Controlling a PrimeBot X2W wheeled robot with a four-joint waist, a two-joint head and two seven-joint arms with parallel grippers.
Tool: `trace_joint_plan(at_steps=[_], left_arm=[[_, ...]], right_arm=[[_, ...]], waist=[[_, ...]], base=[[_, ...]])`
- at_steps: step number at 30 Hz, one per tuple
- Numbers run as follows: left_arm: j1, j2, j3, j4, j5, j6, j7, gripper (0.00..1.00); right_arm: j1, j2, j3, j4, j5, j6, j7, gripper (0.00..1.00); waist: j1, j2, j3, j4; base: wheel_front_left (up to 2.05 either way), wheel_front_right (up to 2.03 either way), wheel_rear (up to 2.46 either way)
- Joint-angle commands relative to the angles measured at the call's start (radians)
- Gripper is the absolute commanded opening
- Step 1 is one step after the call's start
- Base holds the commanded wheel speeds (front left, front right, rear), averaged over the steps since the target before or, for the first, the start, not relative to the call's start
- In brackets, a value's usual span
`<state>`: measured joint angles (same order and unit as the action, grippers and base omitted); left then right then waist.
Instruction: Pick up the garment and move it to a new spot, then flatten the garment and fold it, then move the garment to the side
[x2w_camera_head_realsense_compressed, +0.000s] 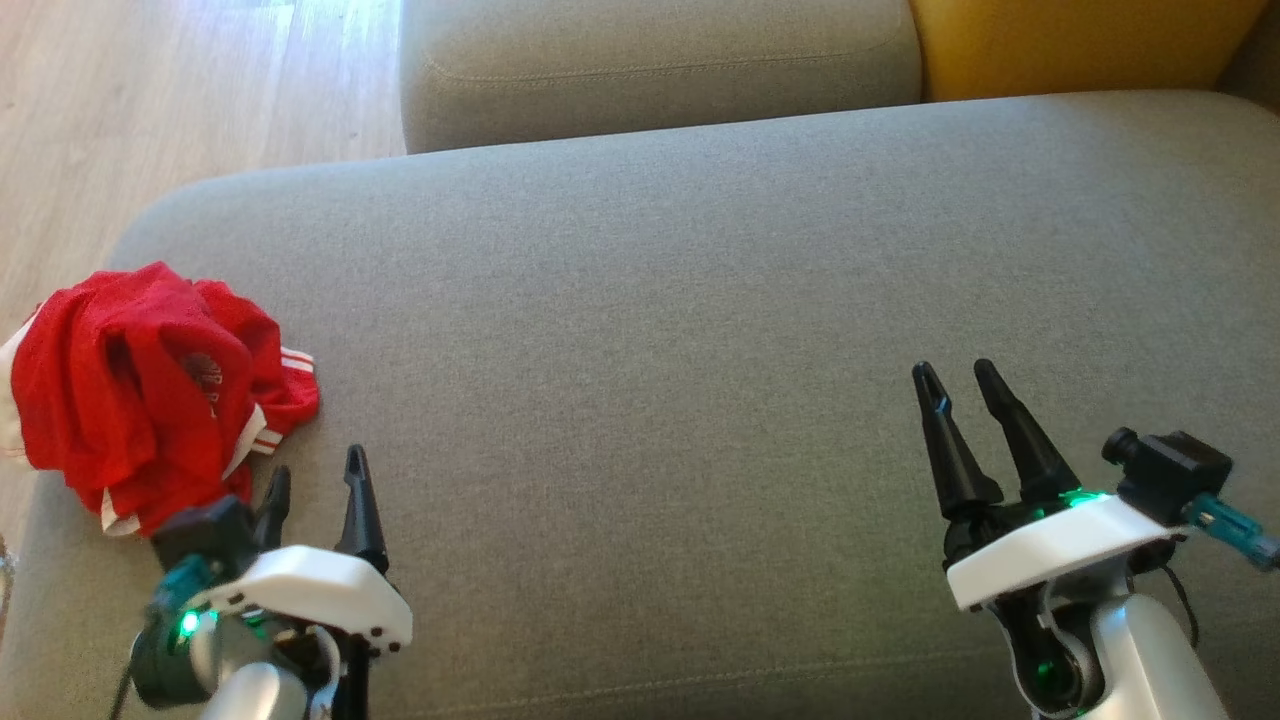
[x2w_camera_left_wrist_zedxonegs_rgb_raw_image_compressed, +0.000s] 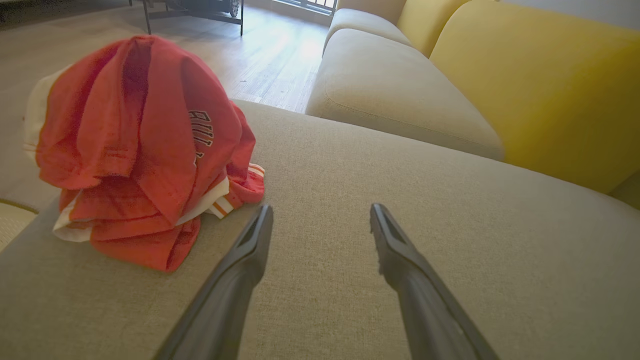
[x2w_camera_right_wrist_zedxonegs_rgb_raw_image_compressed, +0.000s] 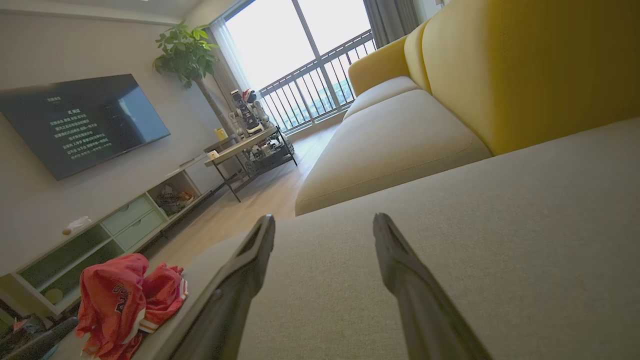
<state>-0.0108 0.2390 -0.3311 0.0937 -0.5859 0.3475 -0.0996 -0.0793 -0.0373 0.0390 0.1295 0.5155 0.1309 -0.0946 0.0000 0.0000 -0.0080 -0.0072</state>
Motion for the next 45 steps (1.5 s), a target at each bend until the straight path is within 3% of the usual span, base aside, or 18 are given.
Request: trace_joint_plan(at_steps=[1,15,26,36,45], left_arm=[[-0.068,0.039,-0.010,-0.030,0.048,0.031,-0.016,1.00],[-0.109,0.099,-0.146,-0.094,0.146,0.197,-0.054,1.00],[-0.130,0.149,-0.250,-0.136,0.266,0.286,-0.086,1.00],[-0.109,0.137,-0.260,-0.174,0.267,0.296,-0.115,1.00],[-0.037,0.069,-0.169,-0.155,0.296,0.202,-0.145,1.00]], right_arm=[[-0.044,-0.009,0.018,-0.028,-0.056,0.000,-0.019,1.00],[-0.054,-0.010,0.004,-0.001,-0.166,0.000,-0.058,1.00],[-0.064,-0.011,0.010,0.010,-0.289,0.000,-0.090,1.00],[-0.071,-0.012,0.007,0.014,-0.342,0.000,-0.120,1.00],[-0.085,-0.012,-0.012,0.095,-0.340,0.000,-0.149,1.00]], waist=[[0.0000,0.0000,-0.001,-0.002],[0.0000,0.0000,-0.005,-0.012],[0.0000,0.0000,-0.009,-0.015],[0.0000,0.0000,-0.011,-0.019],[0.0000,0.0000,-0.017,-0.025]], base=[[0.00,0.00,0.00],[0.00,0.00,0.00],[0.00,0.00,0.00],[0.00,0.00,0.00],[0.00,0.00,0.00]])
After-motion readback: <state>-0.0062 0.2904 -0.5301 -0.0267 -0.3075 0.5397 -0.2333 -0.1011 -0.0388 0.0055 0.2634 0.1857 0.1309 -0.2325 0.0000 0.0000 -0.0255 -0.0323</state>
